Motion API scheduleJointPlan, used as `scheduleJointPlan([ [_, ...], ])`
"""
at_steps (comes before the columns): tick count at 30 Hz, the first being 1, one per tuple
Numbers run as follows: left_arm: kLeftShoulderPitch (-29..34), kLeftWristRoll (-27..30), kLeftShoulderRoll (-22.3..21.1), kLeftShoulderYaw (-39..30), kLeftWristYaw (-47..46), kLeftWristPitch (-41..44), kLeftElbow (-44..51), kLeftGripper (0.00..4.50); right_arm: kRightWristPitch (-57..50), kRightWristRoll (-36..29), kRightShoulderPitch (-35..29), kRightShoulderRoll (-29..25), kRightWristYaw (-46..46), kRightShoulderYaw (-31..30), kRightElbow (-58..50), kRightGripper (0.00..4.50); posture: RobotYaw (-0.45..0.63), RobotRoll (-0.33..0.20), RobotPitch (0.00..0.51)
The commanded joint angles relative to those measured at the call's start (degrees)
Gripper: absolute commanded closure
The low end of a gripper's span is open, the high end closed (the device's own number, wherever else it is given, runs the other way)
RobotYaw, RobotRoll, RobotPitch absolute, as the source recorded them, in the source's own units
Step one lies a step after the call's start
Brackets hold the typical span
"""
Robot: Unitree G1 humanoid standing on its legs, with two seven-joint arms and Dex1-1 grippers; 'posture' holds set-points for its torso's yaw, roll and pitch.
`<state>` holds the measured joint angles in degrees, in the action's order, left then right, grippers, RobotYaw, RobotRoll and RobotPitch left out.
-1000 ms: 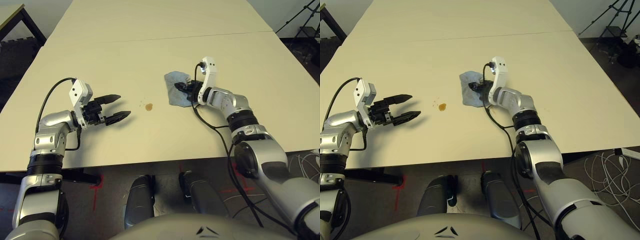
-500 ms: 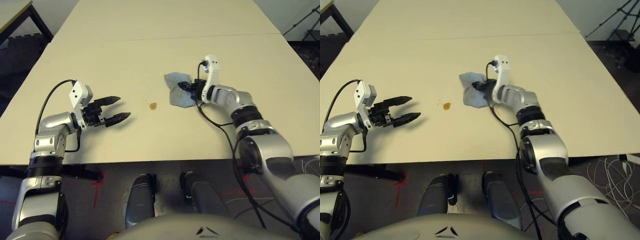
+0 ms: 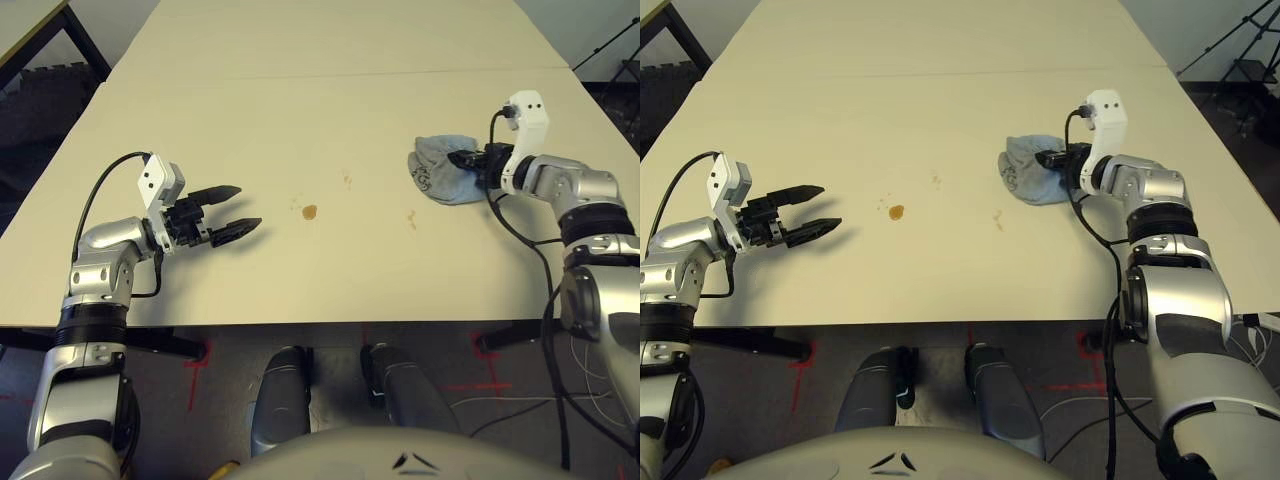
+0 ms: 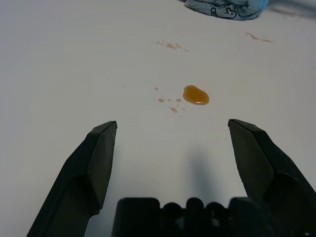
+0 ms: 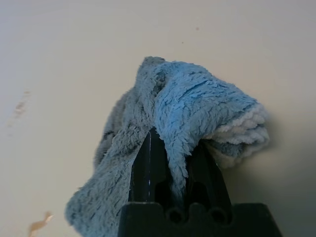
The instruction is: Wipe the water off the table with a rag.
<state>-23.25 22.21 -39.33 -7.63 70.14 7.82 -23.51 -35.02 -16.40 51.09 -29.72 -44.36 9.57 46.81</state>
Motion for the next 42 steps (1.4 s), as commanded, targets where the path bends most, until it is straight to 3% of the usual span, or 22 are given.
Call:
scheduleJointPlan([
  [1,-0.26,-0.78,-0.41,0.86,1.24,-0.45,-0.78,0.0,-10.22,-7.3,-1.32,1.59,0.91,3.98,-13.1,4.39,-0.13,0.0,0.135],
  [9,0.71,-0.52,-1.84,0.66,3.9,0.12,-0.47,0.0,-30.56,-20.04,-5.01,11.24,12.05,9.73,-38.56,4.39,-0.14,0.0,0.146],
  [16,1.92,0.04,-2.55,0.48,4.51,0.93,0.91,0.0,-34.85,-22.93,-12.64,22.44,18.75,5.3,-48.38,4.39,-0.13,0.0,0.156],
  [19,3.04,0.18,-2.82,0.39,4.59,1.18,2.03,0.0,-32.79,-21.65,-15.69,25.56,19.93,1.76,-48.58,4.39,-0.12,0.0,0.16],
  [24,4.16,0.39,-3.26,-0.18,4.21,1.65,3.18,0.0,-25.62,-16.82,-17.65,26.23,19.2,-5.08,-44.48,4.39,-0.11,0.0,0.165],
  [31,4.53,0.48,-3.41,-0.97,3.47,2.08,3.75,0.0,-16.3,-11.61,-16.4,25.83,17.19,-10.12,-36.91,4.39,-0.1,0.0,0.165],
  [42,4.19,0.47,-3.03,-0.85,3.2,2.18,3.68,0.0,-10.33,-7.9,-13.57,32.69,13.15,-16.88,-28.04,4.39,-0.1,0.0,0.161],
])
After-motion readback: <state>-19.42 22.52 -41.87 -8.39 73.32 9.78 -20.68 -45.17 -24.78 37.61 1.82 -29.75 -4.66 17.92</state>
